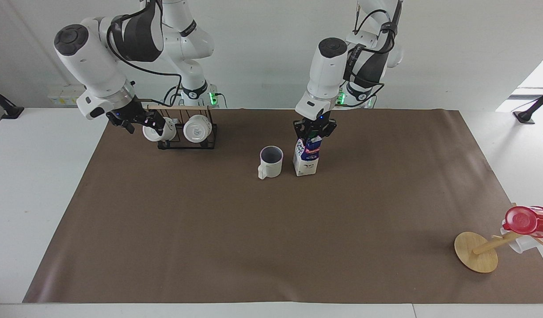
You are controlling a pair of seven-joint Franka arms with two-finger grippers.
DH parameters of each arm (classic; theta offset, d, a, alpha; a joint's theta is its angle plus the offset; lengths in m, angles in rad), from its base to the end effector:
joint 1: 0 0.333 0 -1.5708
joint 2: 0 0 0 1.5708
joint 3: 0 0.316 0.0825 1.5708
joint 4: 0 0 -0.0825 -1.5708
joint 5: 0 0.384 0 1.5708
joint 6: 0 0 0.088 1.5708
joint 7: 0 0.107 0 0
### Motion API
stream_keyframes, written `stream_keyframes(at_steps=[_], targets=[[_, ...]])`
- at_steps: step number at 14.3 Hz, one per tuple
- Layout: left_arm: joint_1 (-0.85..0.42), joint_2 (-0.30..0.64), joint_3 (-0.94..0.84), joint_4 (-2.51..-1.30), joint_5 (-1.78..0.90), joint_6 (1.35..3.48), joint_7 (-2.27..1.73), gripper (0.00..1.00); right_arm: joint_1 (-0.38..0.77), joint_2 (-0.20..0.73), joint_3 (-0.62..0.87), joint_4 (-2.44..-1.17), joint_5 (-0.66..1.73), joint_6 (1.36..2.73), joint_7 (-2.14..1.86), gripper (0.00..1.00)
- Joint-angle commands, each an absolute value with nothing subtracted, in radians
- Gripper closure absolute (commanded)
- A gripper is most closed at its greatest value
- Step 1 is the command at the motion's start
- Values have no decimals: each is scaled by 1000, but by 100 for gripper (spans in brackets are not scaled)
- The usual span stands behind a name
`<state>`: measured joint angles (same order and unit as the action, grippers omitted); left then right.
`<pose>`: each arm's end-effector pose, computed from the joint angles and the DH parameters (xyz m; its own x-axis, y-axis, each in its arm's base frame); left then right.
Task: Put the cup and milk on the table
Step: 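Release the mug with the right gripper and withdraw it to rest, then set the carton beside the mug and open the left gripper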
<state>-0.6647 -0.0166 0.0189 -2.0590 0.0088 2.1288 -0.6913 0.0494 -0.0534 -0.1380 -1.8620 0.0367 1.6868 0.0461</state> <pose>0.4425 -0.3329 0.4504 0.9965 0.0428 0.0713 0.0394 -0.9980 0.0492 0.5307 -0.0449 0.5256 0.9828 -0.1367 -0.1240 -0.1423 -0.9891 -0.0373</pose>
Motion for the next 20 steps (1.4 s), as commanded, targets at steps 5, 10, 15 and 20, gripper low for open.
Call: stream_keyframes(at_steps=[5, 10, 15, 20], targets=[[-690, -32, 37, -2091, 37, 2160, -716, 0, 17, -58, -126, -1755, -11, 1740, 2, 0], [-675, -35, 35, -1999, 29, 2064, -704, 0, 21, -64, -126, -1672, -32, 1685, -2, 0], [-621, -37, 46, -1859, 9, 1930, -698, 0, 26, -69, -113, -1500, -34, 1458, -2, 0], [-520, -41, 48, -1737, 11, 1769, -519, 0, 29, -132, -92, -1537, -15, 1439, 2, 0]])
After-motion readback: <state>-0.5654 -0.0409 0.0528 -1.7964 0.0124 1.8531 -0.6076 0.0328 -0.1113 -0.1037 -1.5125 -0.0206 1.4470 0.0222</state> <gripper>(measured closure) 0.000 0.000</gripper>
